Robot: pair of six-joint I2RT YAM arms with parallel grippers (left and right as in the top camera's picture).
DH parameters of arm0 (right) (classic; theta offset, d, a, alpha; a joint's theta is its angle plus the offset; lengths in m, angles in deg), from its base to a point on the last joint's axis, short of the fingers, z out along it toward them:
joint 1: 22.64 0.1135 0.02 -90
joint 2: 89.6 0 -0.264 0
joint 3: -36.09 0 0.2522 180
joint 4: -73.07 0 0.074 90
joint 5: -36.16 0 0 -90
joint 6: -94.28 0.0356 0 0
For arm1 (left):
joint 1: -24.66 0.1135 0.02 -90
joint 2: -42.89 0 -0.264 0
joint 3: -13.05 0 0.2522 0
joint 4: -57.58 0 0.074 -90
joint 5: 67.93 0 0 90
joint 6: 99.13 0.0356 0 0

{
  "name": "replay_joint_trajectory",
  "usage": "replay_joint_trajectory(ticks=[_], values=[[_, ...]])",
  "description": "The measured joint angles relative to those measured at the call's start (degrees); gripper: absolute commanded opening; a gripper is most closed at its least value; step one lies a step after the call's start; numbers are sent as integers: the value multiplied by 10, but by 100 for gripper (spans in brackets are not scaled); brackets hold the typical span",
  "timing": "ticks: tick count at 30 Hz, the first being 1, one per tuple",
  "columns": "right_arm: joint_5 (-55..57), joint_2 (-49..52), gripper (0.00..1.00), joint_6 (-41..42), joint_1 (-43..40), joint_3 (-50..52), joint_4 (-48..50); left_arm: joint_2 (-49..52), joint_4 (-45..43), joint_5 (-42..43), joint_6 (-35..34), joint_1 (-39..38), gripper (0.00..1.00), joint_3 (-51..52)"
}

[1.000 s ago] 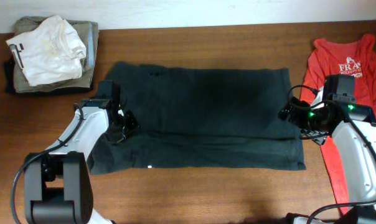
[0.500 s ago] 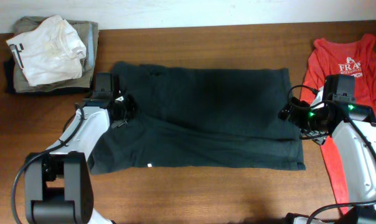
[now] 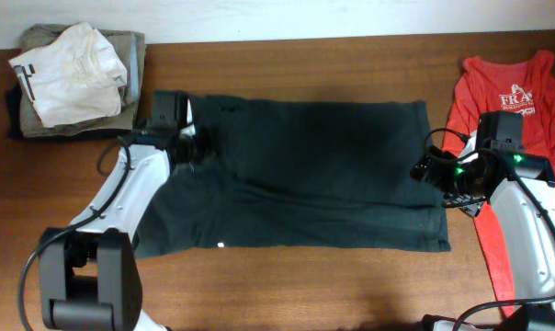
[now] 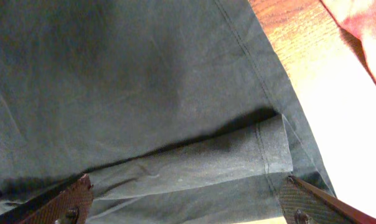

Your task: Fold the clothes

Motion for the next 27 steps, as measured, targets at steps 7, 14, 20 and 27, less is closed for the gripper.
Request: replay_joint_trajectory(ticks=[7, 14, 20, 27], values=[[0, 0, 99, 0, 0, 0, 0, -5, -109, -59, 82, 6, 99, -102], [0, 0, 99, 1, 0, 0, -14, 117, -261, -68, 104, 23, 98, -106], [0, 0, 99, 0, 0, 0, -24, 208, -309, -70, 132, 30, 95, -106], [0, 0, 99, 0, 0, 0, -24, 247, -282, -70, 149, 30, 81, -106]])
